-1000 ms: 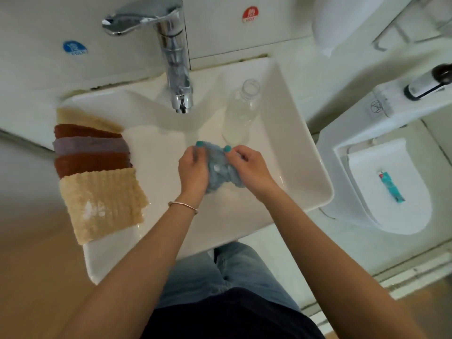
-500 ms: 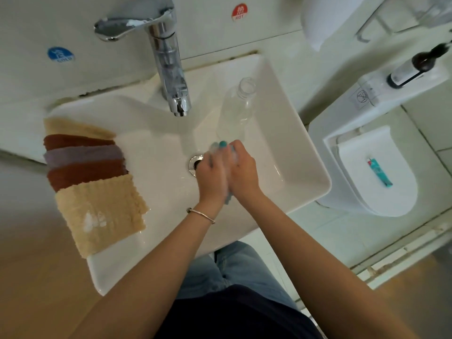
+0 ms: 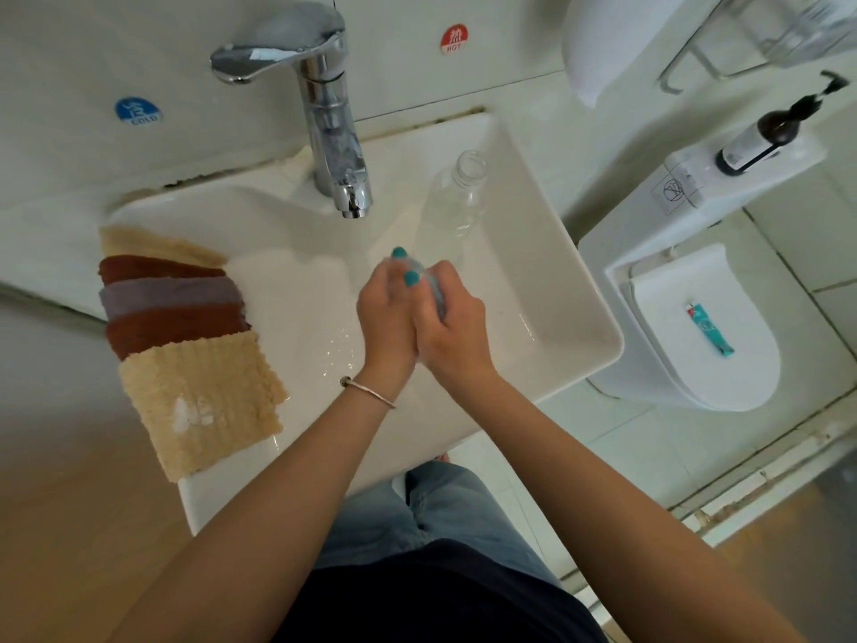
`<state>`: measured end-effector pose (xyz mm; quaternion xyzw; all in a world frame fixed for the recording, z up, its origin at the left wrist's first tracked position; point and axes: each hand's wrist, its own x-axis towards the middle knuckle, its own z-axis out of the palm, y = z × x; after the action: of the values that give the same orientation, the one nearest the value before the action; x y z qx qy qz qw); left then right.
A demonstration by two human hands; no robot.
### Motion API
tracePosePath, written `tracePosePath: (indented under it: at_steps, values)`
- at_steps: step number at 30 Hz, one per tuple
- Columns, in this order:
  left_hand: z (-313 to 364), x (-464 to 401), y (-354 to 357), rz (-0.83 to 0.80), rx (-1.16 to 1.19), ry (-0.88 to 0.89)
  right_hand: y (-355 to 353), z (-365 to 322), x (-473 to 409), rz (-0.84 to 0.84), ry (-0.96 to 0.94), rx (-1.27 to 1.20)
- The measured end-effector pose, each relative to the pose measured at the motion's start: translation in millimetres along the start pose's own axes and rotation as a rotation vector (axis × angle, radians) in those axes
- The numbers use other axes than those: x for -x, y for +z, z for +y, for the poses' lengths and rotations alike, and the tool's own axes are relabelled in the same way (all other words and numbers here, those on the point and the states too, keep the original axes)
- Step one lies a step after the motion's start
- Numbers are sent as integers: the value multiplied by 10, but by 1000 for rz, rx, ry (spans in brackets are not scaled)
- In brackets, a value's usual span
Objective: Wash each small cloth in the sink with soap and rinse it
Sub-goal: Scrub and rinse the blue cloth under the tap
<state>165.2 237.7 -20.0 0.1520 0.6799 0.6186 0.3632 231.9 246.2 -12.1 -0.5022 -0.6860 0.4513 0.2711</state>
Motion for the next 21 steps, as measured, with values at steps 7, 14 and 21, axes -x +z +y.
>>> tracePosePath:
  at_steps: [7, 14, 21]
  values:
    - [29, -21, 12, -36, -107, 14, 22, 21, 18, 21, 24, 44]
    - [35, 94, -3, -85, -1, 7, 16, -11, -76, 100, 58, 31]
    - [41, 195, -2, -90, -74, 58, -28, -35, -173, 120, 99, 1]
